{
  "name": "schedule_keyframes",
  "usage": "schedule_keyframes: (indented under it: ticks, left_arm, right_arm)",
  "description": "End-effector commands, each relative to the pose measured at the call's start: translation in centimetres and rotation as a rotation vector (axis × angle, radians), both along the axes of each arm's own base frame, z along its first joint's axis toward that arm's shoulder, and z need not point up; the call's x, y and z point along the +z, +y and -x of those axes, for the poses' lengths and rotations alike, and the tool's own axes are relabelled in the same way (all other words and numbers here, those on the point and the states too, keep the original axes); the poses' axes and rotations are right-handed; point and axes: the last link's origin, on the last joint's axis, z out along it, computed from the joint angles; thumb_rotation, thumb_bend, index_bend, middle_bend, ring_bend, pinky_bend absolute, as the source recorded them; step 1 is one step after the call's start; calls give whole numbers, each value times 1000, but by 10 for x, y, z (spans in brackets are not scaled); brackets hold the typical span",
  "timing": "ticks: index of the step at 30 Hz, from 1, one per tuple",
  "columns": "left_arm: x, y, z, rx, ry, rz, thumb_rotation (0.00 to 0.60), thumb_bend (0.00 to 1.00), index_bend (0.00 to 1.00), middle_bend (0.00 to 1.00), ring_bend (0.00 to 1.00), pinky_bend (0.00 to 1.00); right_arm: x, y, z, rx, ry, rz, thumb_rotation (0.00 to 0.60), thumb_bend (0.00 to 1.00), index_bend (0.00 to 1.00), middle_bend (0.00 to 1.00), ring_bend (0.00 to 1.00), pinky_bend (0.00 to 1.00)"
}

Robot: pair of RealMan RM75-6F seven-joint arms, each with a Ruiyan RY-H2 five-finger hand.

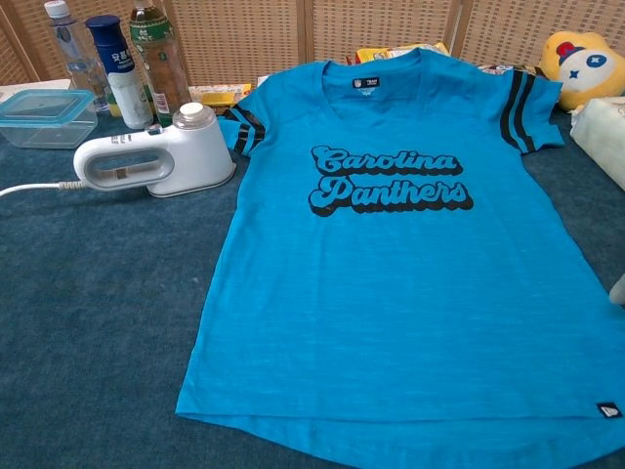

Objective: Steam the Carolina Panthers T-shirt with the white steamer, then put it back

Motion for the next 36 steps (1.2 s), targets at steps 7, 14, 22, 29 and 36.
schedule_keyframes:
  ticks: [7, 14, 22, 29, 36]
  left_arm:
    - [-1, 0, 2, 6, -2, 4, 456, 337, 125, 284, 214, 253]
    - [-1, -1, 5, 12, -5, 4, 459, 337, 125, 284, 214, 254]
    - [0, -1, 8, 17, -10, 0, 452, 337, 126, 283, 215, 253]
    - [0, -1, 12, 23, -16, 2, 456, 337, 125, 284, 214, 254]
    - [0, -1, 16, 28, -20, 1, 446, 336, 126, 284, 215, 254]
  right_arm:
    - [-5, -3, 1, -1, 8, -7, 600, 127, 337, 393, 333, 283]
    - [-10, -5, 2, -2, 15, -20, 600, 127, 337, 393, 333, 284]
    - [-17, -11, -6, 23, 8, -30, 600, 127, 337, 394, 338, 293]
    - [-21, -16, -18, 38, 0, -31, 600, 127, 337, 395, 347, 303]
    - [-24, -20, -25, 40, 2, -35, 600, 174, 358, 396, 357, 315]
